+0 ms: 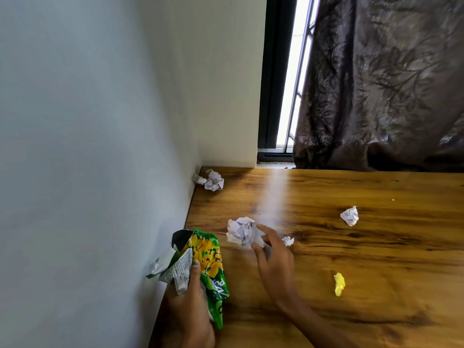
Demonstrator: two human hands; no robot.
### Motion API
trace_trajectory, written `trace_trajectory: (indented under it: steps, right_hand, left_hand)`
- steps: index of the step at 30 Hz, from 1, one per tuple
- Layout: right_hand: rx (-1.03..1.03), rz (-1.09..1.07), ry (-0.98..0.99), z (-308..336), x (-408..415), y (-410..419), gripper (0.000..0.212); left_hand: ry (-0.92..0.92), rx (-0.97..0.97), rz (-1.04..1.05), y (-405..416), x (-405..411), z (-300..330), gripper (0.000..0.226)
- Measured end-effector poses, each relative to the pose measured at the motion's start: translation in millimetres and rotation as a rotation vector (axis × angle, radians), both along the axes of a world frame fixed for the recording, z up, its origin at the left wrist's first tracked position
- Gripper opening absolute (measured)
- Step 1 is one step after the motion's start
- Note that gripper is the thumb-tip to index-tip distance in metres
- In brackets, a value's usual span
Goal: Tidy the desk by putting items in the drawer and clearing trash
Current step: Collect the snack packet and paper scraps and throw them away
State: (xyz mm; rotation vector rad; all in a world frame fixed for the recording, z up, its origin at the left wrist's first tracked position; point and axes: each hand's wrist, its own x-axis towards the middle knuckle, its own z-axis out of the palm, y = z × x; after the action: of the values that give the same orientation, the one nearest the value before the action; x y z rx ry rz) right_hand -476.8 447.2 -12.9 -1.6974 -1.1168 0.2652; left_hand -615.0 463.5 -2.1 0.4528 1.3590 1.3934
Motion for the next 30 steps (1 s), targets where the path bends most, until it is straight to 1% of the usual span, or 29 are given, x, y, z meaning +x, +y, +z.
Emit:
trace_trajectory:
  steps: [1, 3, 5, 7, 9, 10, 12, 13, 14, 16, 17, 18, 19, 21, 22, 23, 25, 27, 29, 30]
  right_hand:
    - [0.042, 0.010, 0.015, 8, -4, -1, 0.042]
    - [0.057, 0.150, -0.049, 19, -15, -5, 0.044]
    - [-0.052, 0.369, -0.110, 24, -31, -11, 0.039]
    - [-0.152, 0.509, -0.118, 21, -39, -16, 0.036]
    - [-0.172, 0.541, -0.163, 18, -37, -18, 0.034]
    - [-0.178, 0.538, -0.202, 19, -35, -17, 0.030]
    - [-0.201, 0.549, -0.285, 22, -30, -12, 0.025]
    - [-0.203, 0.551, -0.285, 26, -28, -8, 0.026]
    - [-0.188, 0.535, -0.227, 30, -26, -4, 0.027]
    - [-0.111, 0.460, 0.000, 44, -20, 8, 0.025]
    - [-0.062, 0.410, 0.080, 49, -15, 16, 0.024]
    - [-0.023, 0.359, 0.108, 54, -9, 27, 0.024]
    - [-0.001, 0.320, 0.088, 59, -4, 40, 0.023]
    - [0.001, 0.282, -0.026, 64, 7, 75, 0.017]
    - [-0.032, 0.282, -0.096, 64, 12, 95, 0.015]
    - [-0.086, 0.292, -0.174, 62, 16, 116, 0.017]
    - [-0.215, 0.342, -0.335, 52, 21, 156, 0.031]
    - [-0.362, 0.404, -0.442, 40, 21, 190, 0.045]
    - [-0.450, 0.424, -0.540, 27, 20, 218, 0.058]
    - [-0.471, 0.429, -0.595, 21, 19, 229, 0.061]
  left_hand:
    - [-0.022, -0.001, -0.022, -1, 2, 3, 0.049]
    - [-0.091, -0.006, -0.109, -6, 8, 7, 0.045]
    - [-0.200, -0.009, -0.185, -9, 15, 9, 0.041]
    - [-0.221, -0.003, -0.236, -8, 17, 9, 0.046]
    - [-0.212, 0.010, -0.299, -6, 16, 12, 0.054]
    - [-0.219, 0.020, -0.314, -4, 14, 13, 0.054]
    - [-0.198, 0.030, -0.315, 2, 13, 14, 0.045]
    - [-0.183, 0.031, -0.315, 5, 13, 15, 0.040]
    - [-0.171, 0.034, -0.309, 7, 15, 14, 0.038]
    - [-0.153, 0.036, -0.271, 15, 15, 11, 0.038]
    - [-0.139, 0.042, -0.240, 19, 14, 10, 0.040]
    - [-0.126, 0.045, -0.209, 24, 11, 7, 0.042]
    - [-0.119, 0.040, -0.183, 28, 9, 6, 0.043]
    - [-0.082, 0.016, -0.150, 37, 4, 2, 0.045]
    - [-0.054, 0.016, -0.143, 40, 3, 0, 0.044]
    - [-0.032, 0.027, -0.148, 42, 2, -1, 0.042]
    - [-0.001, 0.052, -0.170, 43, 3, 2, 0.043]
    - [0.030, 0.090, -0.184, 46, 5, 5, 0.043]
    - [0.074, 0.142, -0.201, 51, 6, 9, 0.038]
    - [0.100, 0.158, -0.206, 54, 5, 10, 0.039]
